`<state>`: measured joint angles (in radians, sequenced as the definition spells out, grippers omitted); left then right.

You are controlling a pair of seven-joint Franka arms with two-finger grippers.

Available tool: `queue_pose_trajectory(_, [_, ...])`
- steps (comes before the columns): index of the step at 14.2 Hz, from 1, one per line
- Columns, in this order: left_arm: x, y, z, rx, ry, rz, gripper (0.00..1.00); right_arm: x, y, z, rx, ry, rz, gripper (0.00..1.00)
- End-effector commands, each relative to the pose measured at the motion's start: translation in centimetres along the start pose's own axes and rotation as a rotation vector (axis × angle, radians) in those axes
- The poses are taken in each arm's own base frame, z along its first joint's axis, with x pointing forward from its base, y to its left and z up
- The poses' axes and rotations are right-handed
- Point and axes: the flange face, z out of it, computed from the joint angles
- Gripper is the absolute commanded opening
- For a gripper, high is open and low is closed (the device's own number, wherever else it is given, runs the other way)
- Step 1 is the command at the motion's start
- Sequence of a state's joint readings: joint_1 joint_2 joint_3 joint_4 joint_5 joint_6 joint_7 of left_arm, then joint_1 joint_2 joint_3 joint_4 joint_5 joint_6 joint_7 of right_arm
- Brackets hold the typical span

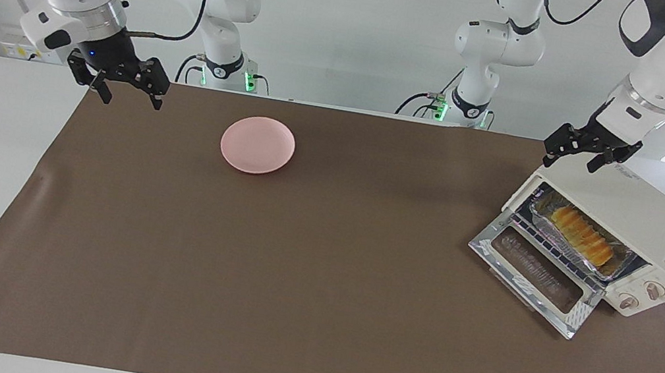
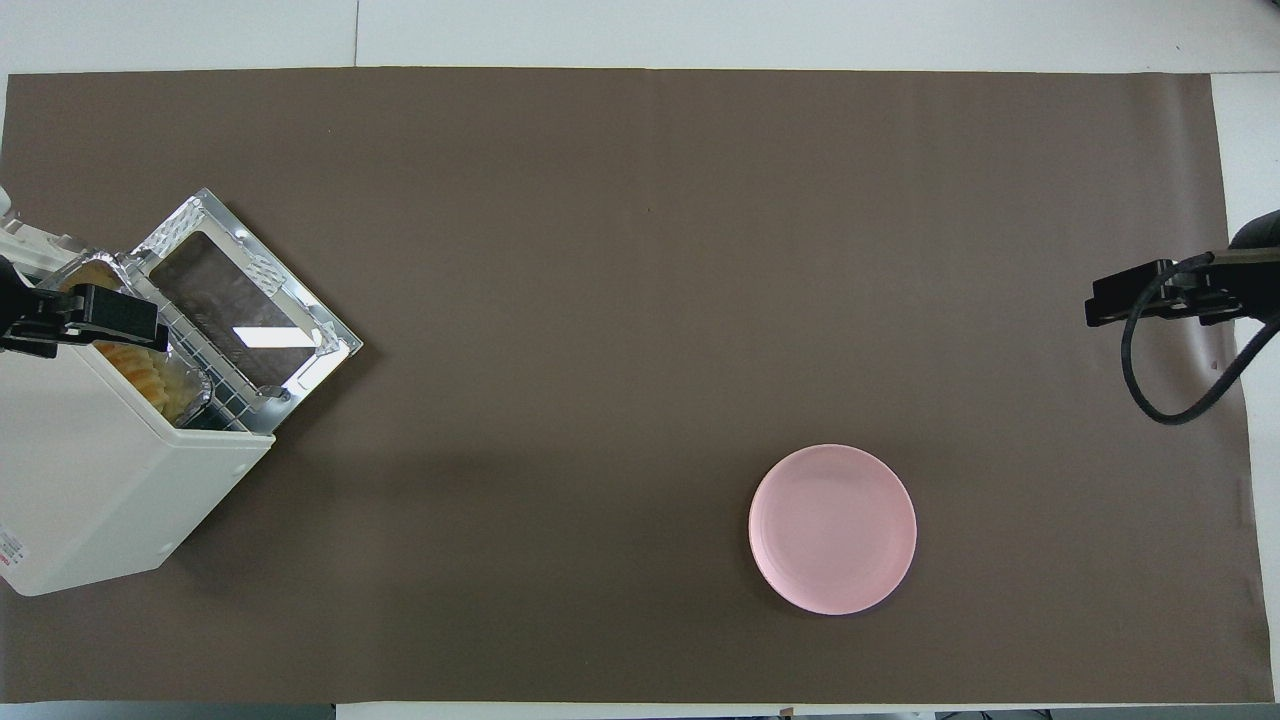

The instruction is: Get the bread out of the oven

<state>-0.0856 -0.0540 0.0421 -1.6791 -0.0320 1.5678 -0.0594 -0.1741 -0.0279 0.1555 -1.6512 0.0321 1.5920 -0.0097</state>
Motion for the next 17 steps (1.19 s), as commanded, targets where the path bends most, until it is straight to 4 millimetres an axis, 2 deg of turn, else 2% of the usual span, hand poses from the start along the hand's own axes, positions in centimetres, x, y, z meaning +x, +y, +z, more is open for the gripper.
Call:
queue_pose_trajectory(1, [2.9, 0.8, 0.7, 0.001, -0.021, -0.117, 1.00, -0.6, 0.1, -0.1, -0.001, -0.006, -0.021, 1.00])
queue_pose_trajectory(2, [4.7, 1.2, 1.1, 0.006, -0.022, -0.163, 1.00, -0.6, 0.1, -0.1, 0.001, -0.006, -0.021, 1.00])
queue_pose_trajectory(5, [10.6, 3.7, 4.7, 0.036, -0.056, -0.328, 1.00, -0.6, 0.1, -0.1, -0.001, -0.006, -0.021, 1.00])
queue_pose_trajectory(6, [12.0, 4.4, 6.8, 0.048, -0.065, -0.388, 1.00, -0.6, 0.1, -0.1, 0.001, -0.006, -0.021, 1.00])
queue_pose_trajectory(7, [12.7, 4.9, 7.5, 0.070, -0.029, -0.424, 1.00, -0.6, 0.1, -0.1, -0.001, -0.006, -0.021, 1.00])
queue_pose_trajectory(8, [12.9, 4.5, 8.1, 0.107, -0.007, -0.451, 1.00, -0.6, 0.1, -0.1, -0.001, -0.006, -0.021, 1.00])
queue_pose_trajectory(10, [12.5, 3.3, 11.2, 0.225, 0.014, -0.557, 1.00, -0.6, 0.1, -0.1, -0.001, -0.006, -0.021, 1.00])
queue_pose_trajectory(12, [11.4, 1.4, 12.8, 0.263, 0.045, -0.591, 1.00, -0.6, 0.1, -0.1, -0.001, -0.006, -0.021, 1.00])
queue_pose_trajectory(14, [10.4, -0.4, 14.0, 0.277, 0.040, -0.607, 1.00, -0.6, 0.1, -0.1, 0.001, -0.006, -0.021, 1.00])
queue_pose_trajectory(17, [9.3, -1.3, 15.5, 0.292, 0.059, -0.599, 1.00, -0.6, 0.1, -0.1, -0.001, -0.006, -0.021, 1.00])
